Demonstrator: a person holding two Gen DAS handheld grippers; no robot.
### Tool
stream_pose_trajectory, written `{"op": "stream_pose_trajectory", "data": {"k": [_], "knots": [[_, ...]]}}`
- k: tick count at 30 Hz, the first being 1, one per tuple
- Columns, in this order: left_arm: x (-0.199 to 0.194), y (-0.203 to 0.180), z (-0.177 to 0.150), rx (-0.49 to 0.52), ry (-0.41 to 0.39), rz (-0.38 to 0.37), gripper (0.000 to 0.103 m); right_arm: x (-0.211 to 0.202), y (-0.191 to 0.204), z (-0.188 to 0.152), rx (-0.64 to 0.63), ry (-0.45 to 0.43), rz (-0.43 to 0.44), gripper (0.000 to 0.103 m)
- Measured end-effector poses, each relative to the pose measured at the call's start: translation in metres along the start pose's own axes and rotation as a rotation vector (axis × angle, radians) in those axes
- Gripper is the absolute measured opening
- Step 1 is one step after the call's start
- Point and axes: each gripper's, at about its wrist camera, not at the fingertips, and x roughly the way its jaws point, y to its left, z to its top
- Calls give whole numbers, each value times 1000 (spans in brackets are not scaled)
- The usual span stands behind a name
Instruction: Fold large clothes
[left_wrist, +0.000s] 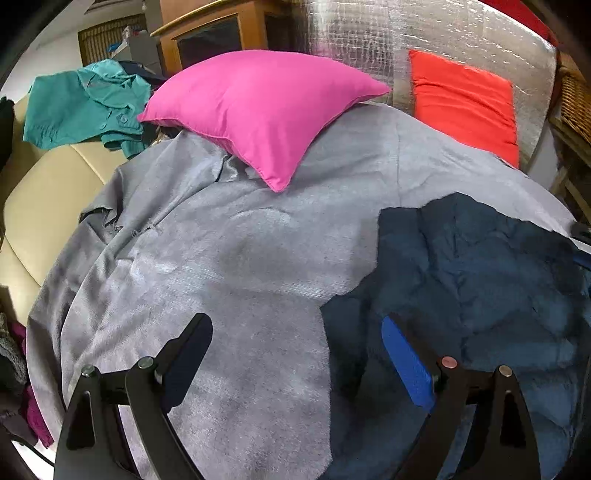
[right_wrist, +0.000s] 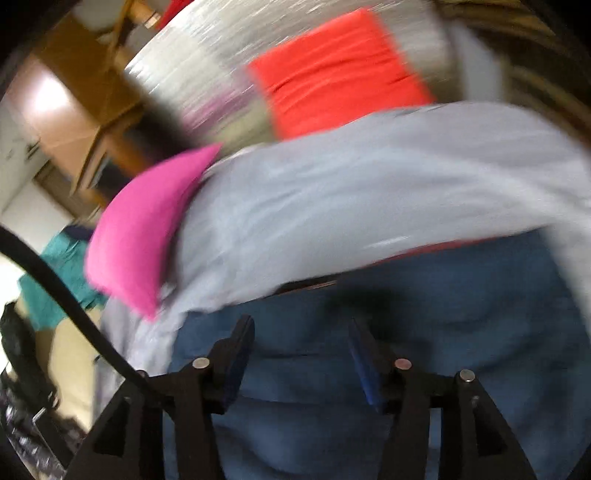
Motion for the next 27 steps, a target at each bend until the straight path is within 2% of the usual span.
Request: {"op": "stream_pose_trajectory", "data": {"k": [2, 4, 6, 7, 9, 12, 13, 14, 15, 16, 19, 23, 27], "knots": [[-2, -6, -3, 18, -1, 3, 93, -23, -39, 1, 25, -30, -111, 57], [-2, -14, -6, 43, 8, 7, 93, -33, -76, -1, 72, -21, -169, 57], [4, -23, -10, 70, 38, 24, 93, -25, -116, -11, 141, 66, -209, 55], [12, -30, -13, 92, 72, 45, 93, -15, -133, -19, 168, 134, -191, 45], [23, -38, -19, 117, 110, 64, 93, -15, -145, -30, 184, 131, -148, 42], [17, -40, -20, 125, 98, 87, 93, -38, -143, -38, 191, 93, -104, 44], [13, -40, -20, 126, 87, 82, 93, -52, -143, -41, 189, 61, -68, 52], [6, -39, -20, 121, 68, 67, 93, -68, -147, -45, 191, 26, -33, 58], [0, -37, -19, 110, 49, 48, 93, -85, -153, -50, 204, -13, -11, 70], [-7, -32, -19, 90, 26, 20, 93, -102, -162, -56, 231, -51, -4, 76], [-19, -13, -18, 21, -10, -84, 93, -136, -197, -74, 314, -95, 31, 76], [-11, 5, -18, -59, 38, -169, 93, -135, -235, -87, 418, -29, 93, 76], [-1, 16, -20, -114, 88, -272, 93, -109, -250, -98, 417, 96, 132, 77]]}}
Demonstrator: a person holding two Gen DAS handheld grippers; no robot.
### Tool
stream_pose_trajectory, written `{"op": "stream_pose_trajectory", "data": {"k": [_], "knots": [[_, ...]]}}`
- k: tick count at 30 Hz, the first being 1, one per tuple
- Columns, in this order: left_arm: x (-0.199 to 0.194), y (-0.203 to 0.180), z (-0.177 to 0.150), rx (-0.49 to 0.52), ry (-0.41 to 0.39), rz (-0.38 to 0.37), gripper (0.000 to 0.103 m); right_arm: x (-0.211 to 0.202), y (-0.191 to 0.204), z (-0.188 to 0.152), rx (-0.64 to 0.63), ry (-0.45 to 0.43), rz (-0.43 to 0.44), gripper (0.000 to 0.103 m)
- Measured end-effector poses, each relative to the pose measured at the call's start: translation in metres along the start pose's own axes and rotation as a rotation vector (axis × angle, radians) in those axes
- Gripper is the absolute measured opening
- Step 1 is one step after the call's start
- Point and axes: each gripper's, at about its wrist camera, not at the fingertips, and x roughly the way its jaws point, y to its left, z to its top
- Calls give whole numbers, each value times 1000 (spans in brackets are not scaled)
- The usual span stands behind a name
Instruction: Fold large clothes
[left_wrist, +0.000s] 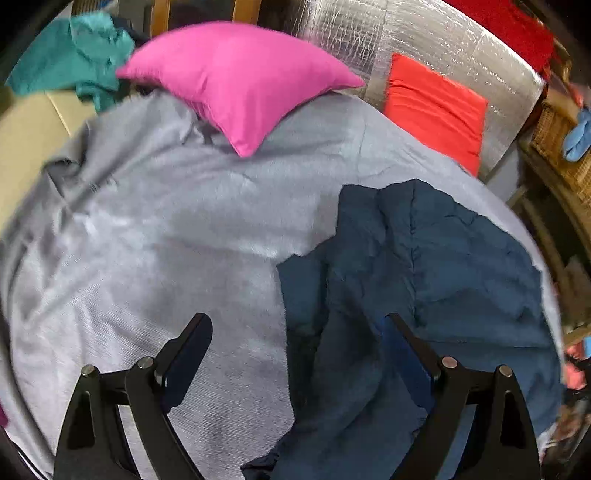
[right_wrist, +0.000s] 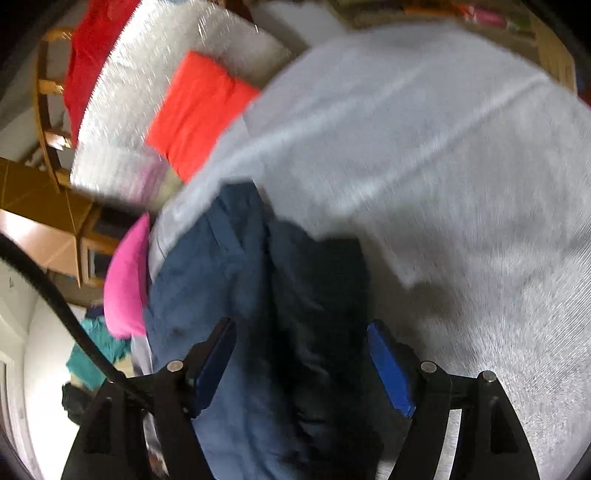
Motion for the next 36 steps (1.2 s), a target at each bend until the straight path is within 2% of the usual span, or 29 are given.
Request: {"op": "stream_pose_trajectory", "data": {"k": [3, 6, 8, 10, 13, 14, 17, 19, 20, 22, 23, 25, 27, 29, 30, 32, 34, 36], "knots": [[4, -1, -6, 30, 36, -69, 93, 18, -8, 0, 6, 79, 21, 77], [9, -3, -11, 74, 71, -79, 93, 24, -15, 0, 0, 123, 91, 79], [17, 0, -14, 53, 113, -125, 93, 29, -16, -4, 3, 146, 143, 80], [23, 1, -17, 18, 162, -197, 93, 40, -12, -7, 2, 177, 176, 85], [34, -4, -20, -33, 230, -350, 93, 48, 2, -13, -49, 171, 169, 91], [36, -6, -21, -33, 234, -355, 93, 52, 5, -16, -51, 173, 178, 91], [42, -13, -24, -22, 241, -332, 93, 58, 15, -22, -71, 158, 167, 89], [43, -10, -22, -83, 231, -352, 93, 59, 21, -27, -102, 154, 158, 71], [43, -8, -20, -111, 218, -363, 92, 61, 25, -29, -119, 152, 150, 69], [37, -5, -17, -145, 181, -365, 72, 59, 35, -33, -151, 134, 141, 58], [35, -5, -15, -148, 174, -350, 66, 56, 39, -33, -158, 124, 147, 56], [32, -4, -14, -164, 163, -343, 63, 42, 50, -36, -185, 78, 199, 56], [34, -6, -16, -149, 172, -321, 63, 38, 61, -39, -259, 44, 175, 56], [41, -14, -18, -96, 203, -266, 66, 52, 54, -39, -253, 84, 104, 56], [43, -14, -19, -97, 218, -259, 67, 61, 47, -37, -219, 126, 79, 60], [38, -12, -12, -111, 223, -245, 67, 60, 39, -30, -157, 163, 83, 61], [26, -10, -2, -98, 183, -203, 67, 41, 46, -24, -182, 127, 56, 63], [6, -6, 13, -90, 79, -151, 71, 18, 50, -14, -213, 64, 6, 65]]}}
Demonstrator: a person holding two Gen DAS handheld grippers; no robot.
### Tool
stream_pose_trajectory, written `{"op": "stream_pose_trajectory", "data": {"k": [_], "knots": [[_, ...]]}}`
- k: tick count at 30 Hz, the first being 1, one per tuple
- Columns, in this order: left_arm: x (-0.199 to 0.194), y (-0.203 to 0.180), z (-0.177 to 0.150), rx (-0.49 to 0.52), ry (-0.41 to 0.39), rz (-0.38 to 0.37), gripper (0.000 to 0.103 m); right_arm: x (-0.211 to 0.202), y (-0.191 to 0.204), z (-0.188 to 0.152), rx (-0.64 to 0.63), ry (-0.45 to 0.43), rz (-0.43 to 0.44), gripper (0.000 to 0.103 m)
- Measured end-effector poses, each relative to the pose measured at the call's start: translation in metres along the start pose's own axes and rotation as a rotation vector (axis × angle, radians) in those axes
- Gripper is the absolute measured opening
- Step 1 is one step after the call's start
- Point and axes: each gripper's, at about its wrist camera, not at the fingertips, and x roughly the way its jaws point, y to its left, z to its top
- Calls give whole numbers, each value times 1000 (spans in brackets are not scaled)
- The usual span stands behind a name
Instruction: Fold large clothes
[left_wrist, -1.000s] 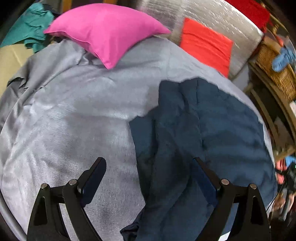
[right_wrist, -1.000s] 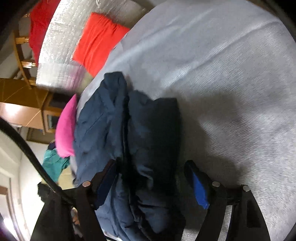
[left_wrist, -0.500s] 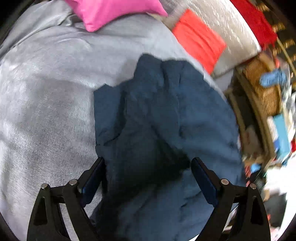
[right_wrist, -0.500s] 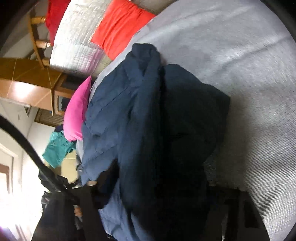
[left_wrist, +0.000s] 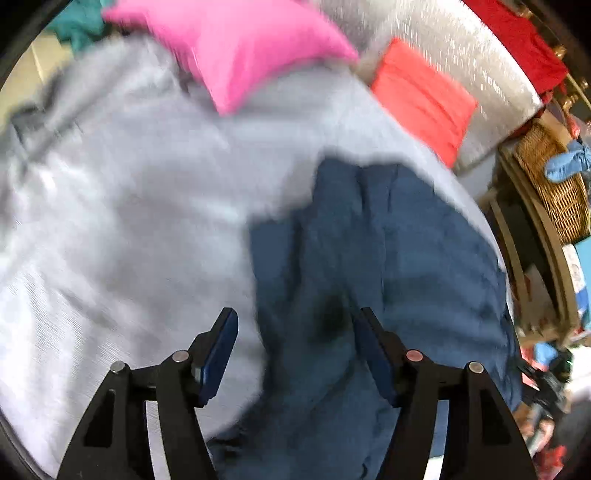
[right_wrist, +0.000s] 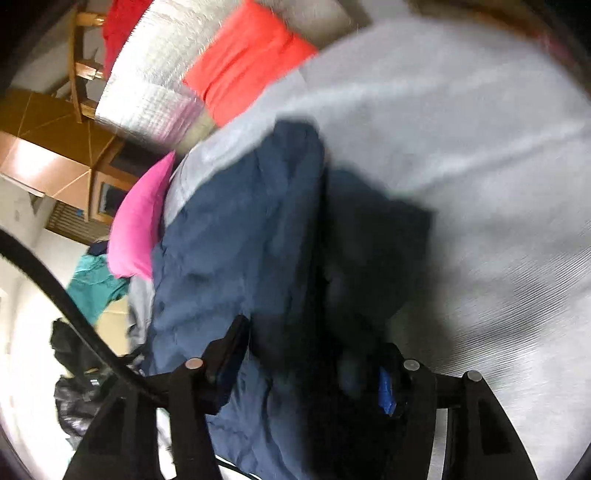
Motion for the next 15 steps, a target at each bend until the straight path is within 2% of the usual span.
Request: {"op": "stream_pose_trajectory", "data": {"k": [1, 3, 4, 5, 7, 11, 15], "knots": [[-4, 1, 5, -2, -30, 14, 78, -6, 0, 5, 2, -18, -10, 71], [-9, 0, 19, -18, -104, 30, 83, -15, -3, 20, 20, -103, -53, 82], [-5, -3, 28, -31, -124, 15, 83, -14, -6, 30, 38, -144, -58, 83], [1, -4, 32, -34, -123, -5, 83, -10, -8, 37, 57, -146, -44, 83], [21, -9, 45, -44, -103, -40, 83, 2, -14, 52, 100, -151, -6, 83], [53, -6, 65, -86, -56, -59, 83, 30, -12, 83, 128, -163, -8, 83], [86, -8, 81, -121, 47, -110, 83, 59, -16, 107, 140, -128, 0, 83]]}}
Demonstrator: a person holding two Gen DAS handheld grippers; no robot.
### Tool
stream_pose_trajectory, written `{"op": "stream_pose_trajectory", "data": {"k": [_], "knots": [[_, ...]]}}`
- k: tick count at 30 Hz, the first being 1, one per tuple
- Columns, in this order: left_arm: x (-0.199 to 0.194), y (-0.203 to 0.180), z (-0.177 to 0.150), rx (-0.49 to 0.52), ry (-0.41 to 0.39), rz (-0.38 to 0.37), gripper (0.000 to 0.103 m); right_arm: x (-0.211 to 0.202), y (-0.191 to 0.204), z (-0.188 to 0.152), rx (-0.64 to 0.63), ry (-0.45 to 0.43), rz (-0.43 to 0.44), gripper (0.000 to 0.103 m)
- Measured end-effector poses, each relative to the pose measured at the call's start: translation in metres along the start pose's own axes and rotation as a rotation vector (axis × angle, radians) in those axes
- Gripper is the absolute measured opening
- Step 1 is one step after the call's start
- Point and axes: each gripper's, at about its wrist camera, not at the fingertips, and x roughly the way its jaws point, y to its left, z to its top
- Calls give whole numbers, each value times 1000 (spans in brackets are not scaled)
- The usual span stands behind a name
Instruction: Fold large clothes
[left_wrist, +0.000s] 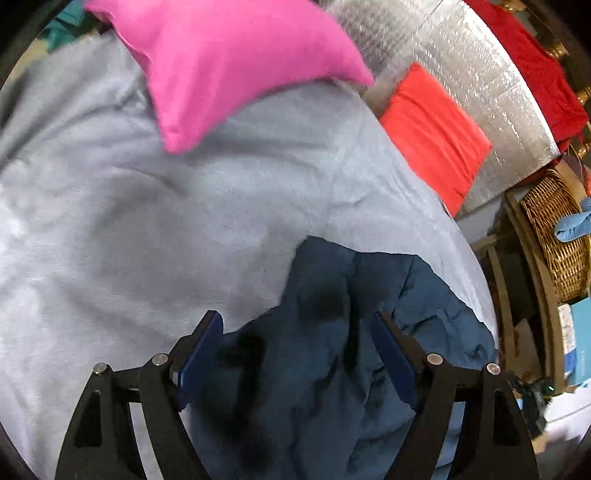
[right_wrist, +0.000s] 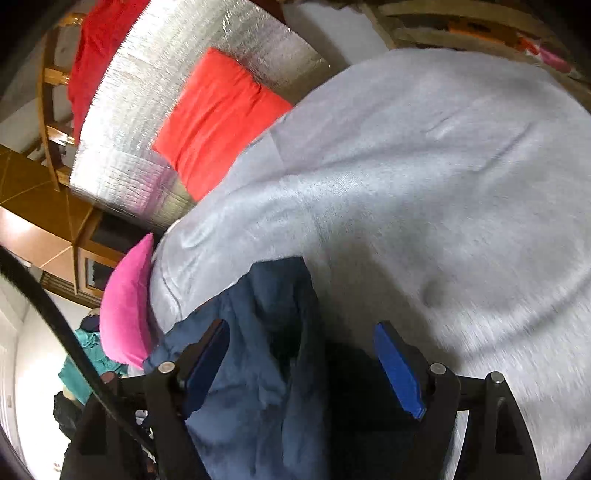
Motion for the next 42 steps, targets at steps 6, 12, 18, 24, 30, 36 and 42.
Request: {"op": "stream_pose_trajectory", "data": {"k": [6, 12, 18, 24, 30, 36, 42], "knots": [[34, -2, 16, -10, 99, -7, 81, 46, 0, 7, -48, 119, -1, 83], [32, -12, 23, 41, 99, -60, 43, 62, 42, 0, -248, 122, 8, 24], [23, -4, 27, 33, 25, -66, 16, 32, 66, 1, -333, -34, 32, 21], [42, 0, 17, 19, 37, 40, 14, 66, 30, -5, -231, 59, -65, 23], [4, -6, 9, -44, -12, 114, 31, 11, 31, -11, -124, -15, -20, 73], [-64, -7, -47, 58, -80, 224, 63, -51, 16, -33, -87, -63, 15, 74], [-115, 26, -105, 44, -130, 225, 72, -78, -31, -76, 21, 31, 63, 76]]}}
